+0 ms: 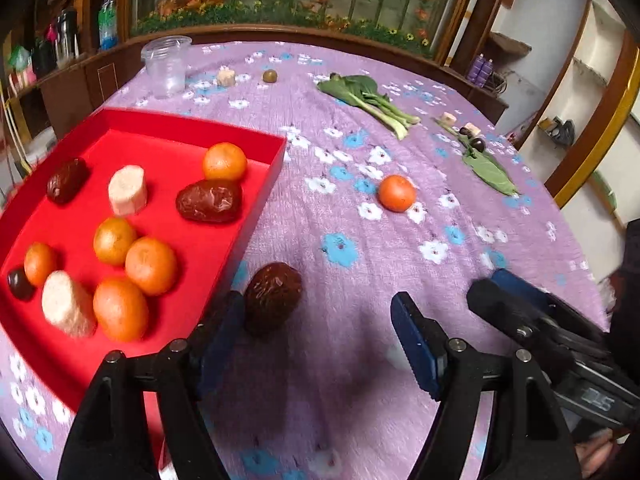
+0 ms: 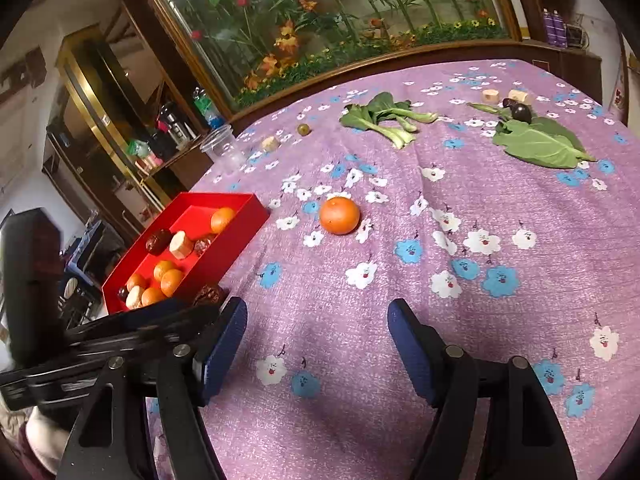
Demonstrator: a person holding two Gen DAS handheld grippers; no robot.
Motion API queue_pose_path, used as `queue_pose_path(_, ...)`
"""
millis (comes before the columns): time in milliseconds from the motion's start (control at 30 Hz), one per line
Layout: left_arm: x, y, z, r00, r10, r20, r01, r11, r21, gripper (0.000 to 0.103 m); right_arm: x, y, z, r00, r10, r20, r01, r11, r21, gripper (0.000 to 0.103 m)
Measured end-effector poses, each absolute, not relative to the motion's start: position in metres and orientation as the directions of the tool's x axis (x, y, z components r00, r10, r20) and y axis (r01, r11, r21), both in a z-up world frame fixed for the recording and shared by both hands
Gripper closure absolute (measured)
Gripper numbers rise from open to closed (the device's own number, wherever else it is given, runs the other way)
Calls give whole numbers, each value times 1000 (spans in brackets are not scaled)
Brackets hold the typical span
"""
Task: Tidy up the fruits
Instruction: 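Move both tools back toward the remaining date and tangerine on the cloth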
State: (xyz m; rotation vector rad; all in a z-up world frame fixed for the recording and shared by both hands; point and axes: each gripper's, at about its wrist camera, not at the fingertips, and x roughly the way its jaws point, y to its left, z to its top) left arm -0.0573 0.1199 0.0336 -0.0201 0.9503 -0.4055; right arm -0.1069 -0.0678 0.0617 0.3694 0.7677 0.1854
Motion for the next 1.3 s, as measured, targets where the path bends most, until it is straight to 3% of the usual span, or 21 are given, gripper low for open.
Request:
queue_pose_path(67, -54, 119, 32, 466, -407, -785, 348, 901, -261, 30, -109, -68, 64, 716, 300, -630, -39, 919, 393, 25)
queue_pose_path(100, -56, 120, 34, 440, -480, -759, 368, 867, -334, 36, -110, -68, 65, 723, 301, -622, -42, 918, 396, 25)
queue_pose_path(200, -64, 125, 48, 457, -536, -710, 391, 838, -381, 39, -116, -74, 69, 755, 302, -583, -44, 909, 415, 24)
queue_pose_path(333, -67, 130, 60, 513, -484, -709, 369, 870, -326, 39, -120, -86, 72, 774, 313, -551, -30, 887, 461, 24)
queue_pose_path(433, -65, 129, 56, 516, -447, -731, 368, 886, -283, 41, -112, -98, 67, 744, 334, -579, -8, 871, 492, 24)
queue_pose_path(500, -62, 126, 49, 507, -419, -753, 358, 897, -258, 59, -105, -106, 64, 724, 345, -598, 8, 862, 507, 24)
queue_pose_path(667, -56, 126, 33, 515, -345, -784, 313, 928, -203, 66, -86, -124, 68, 684, 360, -634, 18, 861, 508, 24)
queue_pose_path(800, -69, 126, 48, 538, -362, -761, 381, 910, -164, 66, -82, -124, 75, 693, 346, -632, 1, 877, 481, 24)
queue_pose_path(900, -76, 150, 74, 638, -267, -723, 323, 944, -63, 62, -81, -119, 76, 692, 355, -629, -19, 880, 475, 24)
queue_pose_path(1000, -77, 184, 89, 685, -238, -689, 240, 966, -96, 51, -71, -101, 78, 660, 408, -631, -69, 869, 489, 24)
queue_pose_path(1300, -87, 235, 79, 691, -281, -666, 142, 956, -256, 49, 11, -2, 71, 504, 565, -653, -188, 810, 556, 24)
